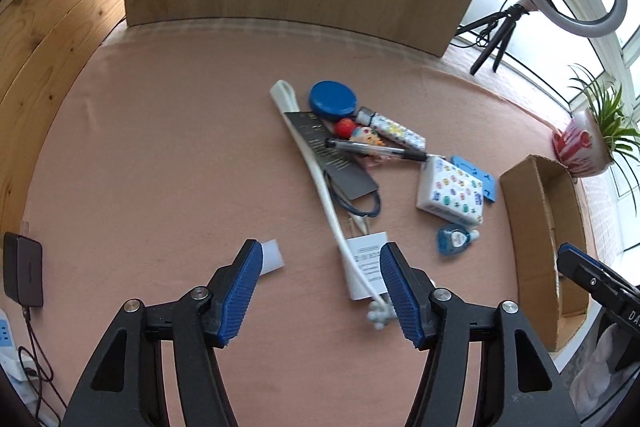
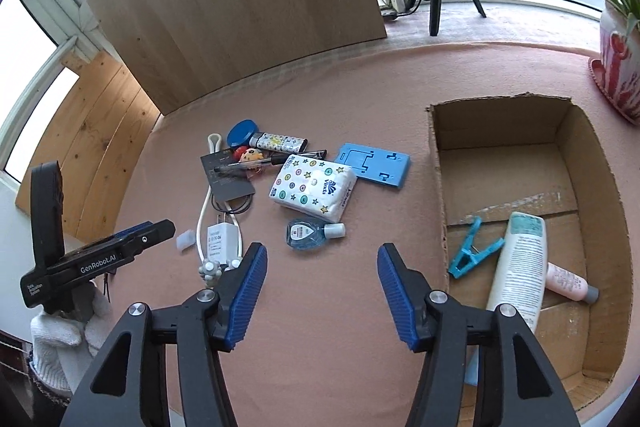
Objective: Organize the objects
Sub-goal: 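Grasp the white cap with the left tool while the right tool grasps the blue sanitizer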
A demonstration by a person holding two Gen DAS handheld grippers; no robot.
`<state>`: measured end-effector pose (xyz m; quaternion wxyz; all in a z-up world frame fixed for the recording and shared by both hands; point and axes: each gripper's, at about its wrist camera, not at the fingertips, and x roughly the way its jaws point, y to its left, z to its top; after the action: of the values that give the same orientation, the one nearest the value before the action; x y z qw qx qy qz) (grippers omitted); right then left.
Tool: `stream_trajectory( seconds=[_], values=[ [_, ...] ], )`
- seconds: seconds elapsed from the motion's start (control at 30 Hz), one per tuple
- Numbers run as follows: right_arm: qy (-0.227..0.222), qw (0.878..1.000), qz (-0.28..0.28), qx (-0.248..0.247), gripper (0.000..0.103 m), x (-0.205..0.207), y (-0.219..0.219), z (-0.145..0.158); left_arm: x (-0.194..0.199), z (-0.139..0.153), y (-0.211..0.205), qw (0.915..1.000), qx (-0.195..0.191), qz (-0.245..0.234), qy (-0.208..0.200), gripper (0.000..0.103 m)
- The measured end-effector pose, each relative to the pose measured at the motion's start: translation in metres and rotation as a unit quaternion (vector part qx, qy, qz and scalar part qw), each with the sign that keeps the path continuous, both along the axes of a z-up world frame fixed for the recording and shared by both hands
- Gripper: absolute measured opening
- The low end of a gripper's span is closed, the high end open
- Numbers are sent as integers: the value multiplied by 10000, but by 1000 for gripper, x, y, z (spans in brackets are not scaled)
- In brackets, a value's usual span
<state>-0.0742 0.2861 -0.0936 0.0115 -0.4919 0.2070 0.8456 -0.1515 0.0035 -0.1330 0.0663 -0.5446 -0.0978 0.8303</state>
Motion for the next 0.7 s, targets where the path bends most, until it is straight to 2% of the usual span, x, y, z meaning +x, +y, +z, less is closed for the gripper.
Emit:
stream_trajectory(
  seconds=[0.17,0.43,0.7],
  values=[
    [-349,9994,-24,-85,65,-25,-5,-22,-6,-25,-23,9992,-23,291,-259,76],
    [-821,9965,-124,-112,65,-52,-3,-53,-16,-48,-27,9982,-32,331,-505,76],
    [-1064,9942,-98,-96,65,-63,-7,-71,-21,-58,-25,9974,26,384,-607,76]
  ],
)
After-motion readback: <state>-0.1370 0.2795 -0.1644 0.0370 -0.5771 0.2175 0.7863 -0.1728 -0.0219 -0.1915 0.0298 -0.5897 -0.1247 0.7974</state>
